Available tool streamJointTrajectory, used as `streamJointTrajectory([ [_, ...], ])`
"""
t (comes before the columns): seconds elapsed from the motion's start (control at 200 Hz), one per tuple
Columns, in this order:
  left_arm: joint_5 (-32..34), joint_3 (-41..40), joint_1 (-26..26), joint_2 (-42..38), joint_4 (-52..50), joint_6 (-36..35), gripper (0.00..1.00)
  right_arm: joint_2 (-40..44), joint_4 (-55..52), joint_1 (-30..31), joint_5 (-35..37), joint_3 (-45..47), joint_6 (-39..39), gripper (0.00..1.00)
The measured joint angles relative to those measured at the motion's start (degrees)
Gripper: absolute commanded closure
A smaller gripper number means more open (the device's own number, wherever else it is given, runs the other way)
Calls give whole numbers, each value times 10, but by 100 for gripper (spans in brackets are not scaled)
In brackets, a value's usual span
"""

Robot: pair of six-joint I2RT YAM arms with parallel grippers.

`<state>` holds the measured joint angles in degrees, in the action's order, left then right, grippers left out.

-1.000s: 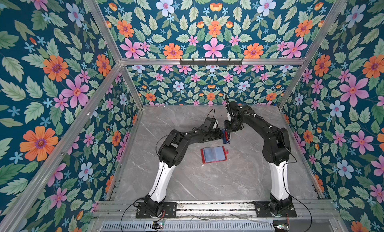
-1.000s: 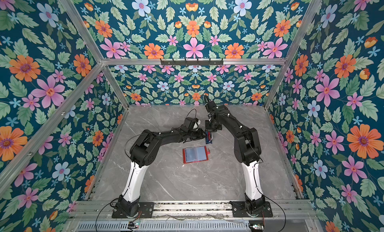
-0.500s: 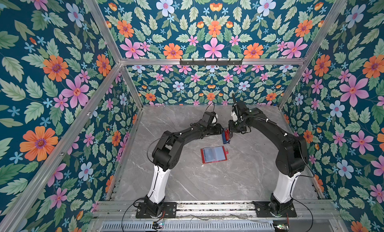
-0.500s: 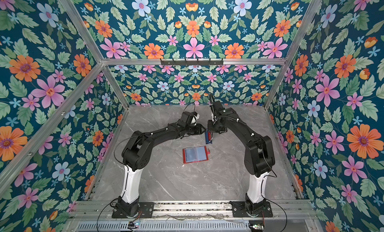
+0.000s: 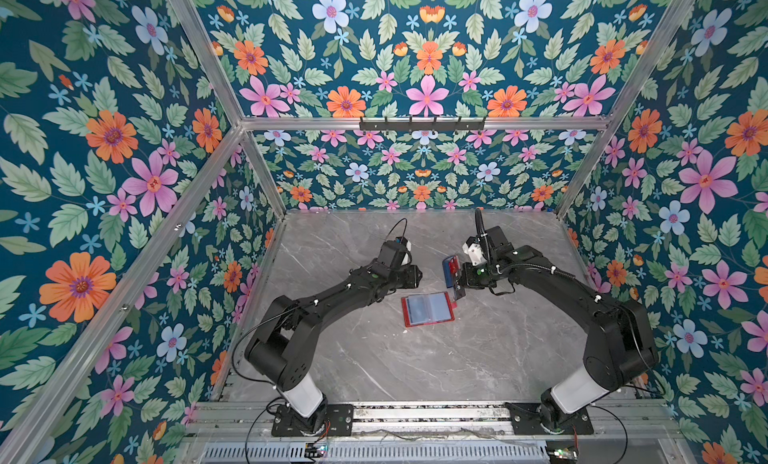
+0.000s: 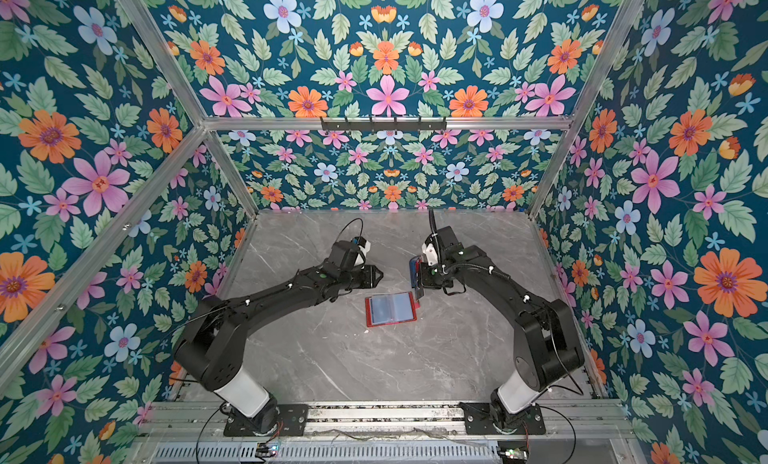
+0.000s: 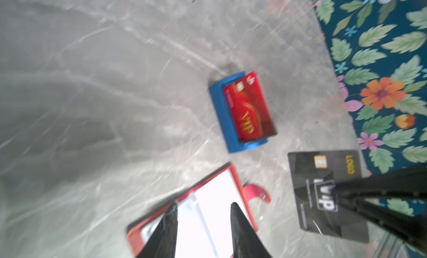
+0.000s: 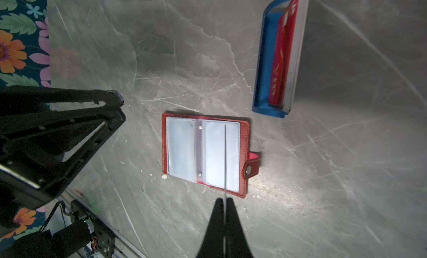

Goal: Insert credit cards into a card holder
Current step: Pick up the credit card from the storage box, then insert the credit card into the card slot.

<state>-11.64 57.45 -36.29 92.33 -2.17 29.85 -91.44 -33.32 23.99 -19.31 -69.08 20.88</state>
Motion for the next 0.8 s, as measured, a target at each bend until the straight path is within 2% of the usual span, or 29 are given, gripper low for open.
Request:
streamJointTrajectory([
  [0.155, 3, -94, 16, -44, 18, 16, 62, 0, 35, 10, -30, 33, 15, 100],
  [0.395, -21, -187, 25, -71, 63, 47, 66, -33, 71, 34, -59, 49, 34, 100],
  [0.8, -66, -234, 33, -30, 153, 93, 72, -92, 115, 43, -94, 59, 59, 100],
])
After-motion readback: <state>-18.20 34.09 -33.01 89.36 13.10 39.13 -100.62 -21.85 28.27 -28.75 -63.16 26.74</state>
